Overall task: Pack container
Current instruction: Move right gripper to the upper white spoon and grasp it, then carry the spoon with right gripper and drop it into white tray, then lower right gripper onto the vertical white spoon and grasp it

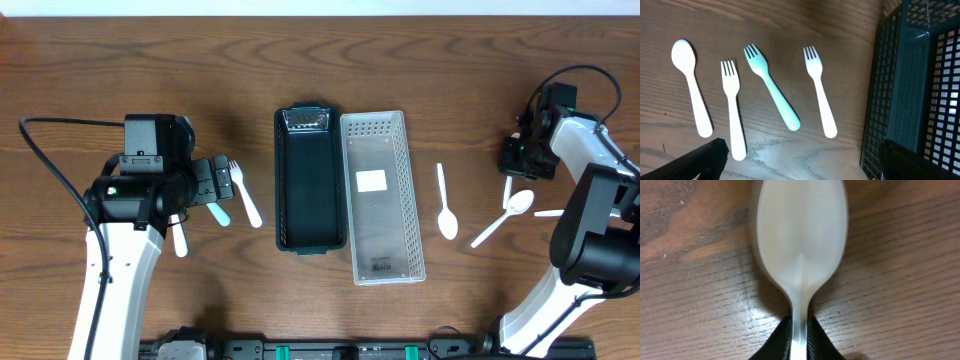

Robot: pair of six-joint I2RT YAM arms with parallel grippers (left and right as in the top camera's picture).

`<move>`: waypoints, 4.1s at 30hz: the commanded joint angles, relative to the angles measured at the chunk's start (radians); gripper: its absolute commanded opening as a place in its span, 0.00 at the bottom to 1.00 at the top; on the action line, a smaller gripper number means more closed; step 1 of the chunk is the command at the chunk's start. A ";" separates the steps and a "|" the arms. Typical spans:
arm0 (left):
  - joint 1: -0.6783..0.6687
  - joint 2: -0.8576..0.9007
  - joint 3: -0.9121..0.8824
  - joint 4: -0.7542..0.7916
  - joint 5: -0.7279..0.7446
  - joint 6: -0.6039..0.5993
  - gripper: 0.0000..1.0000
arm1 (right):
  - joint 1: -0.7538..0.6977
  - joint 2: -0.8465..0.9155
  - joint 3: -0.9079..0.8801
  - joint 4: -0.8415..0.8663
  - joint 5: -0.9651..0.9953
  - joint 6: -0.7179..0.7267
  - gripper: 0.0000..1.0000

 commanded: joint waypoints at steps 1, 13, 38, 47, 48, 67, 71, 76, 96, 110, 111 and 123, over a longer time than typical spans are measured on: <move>0.000 0.002 0.022 -0.003 0.011 -0.006 0.98 | -0.006 0.006 -0.005 0.000 -0.010 0.002 0.06; 0.000 0.002 0.022 -0.003 0.011 -0.006 0.98 | 0.003 0.002 0.016 0.006 -0.012 0.001 0.01; 0.000 0.002 0.022 -0.003 0.011 -0.005 0.98 | 0.626 -0.305 0.222 -0.288 -0.079 0.355 0.01; 0.000 0.002 0.021 -0.003 0.011 -0.005 0.98 | 0.775 -0.095 0.154 -0.247 -0.071 0.357 0.01; 0.000 0.002 0.021 -0.003 0.011 -0.006 0.98 | 0.787 -0.071 0.154 -0.249 -0.070 0.357 0.01; 0.000 0.002 0.021 -0.003 0.011 -0.005 0.98 | 0.655 -0.340 0.238 -0.357 0.142 0.272 0.59; 0.000 0.002 0.021 -0.003 0.011 -0.005 0.98 | 0.512 -0.496 0.240 -0.367 0.141 0.169 0.72; 0.000 0.002 0.020 -0.002 0.010 -0.005 0.98 | 0.326 -0.543 0.228 -0.453 0.114 0.087 0.73; 0.000 0.002 0.019 -0.003 0.011 -0.005 0.98 | 0.326 -0.268 -0.175 -0.181 0.018 0.086 0.84; 0.000 0.002 0.019 -0.003 0.010 -0.005 0.98 | 0.387 -0.105 -0.175 -0.095 0.006 0.049 0.84; 0.000 0.002 0.019 -0.003 0.010 -0.005 0.98 | 0.387 -0.102 -0.175 -0.090 0.006 0.049 0.84; 0.000 0.002 0.019 -0.003 0.010 -0.005 0.98 | 0.386 -0.072 -0.183 -0.064 -0.039 0.050 0.68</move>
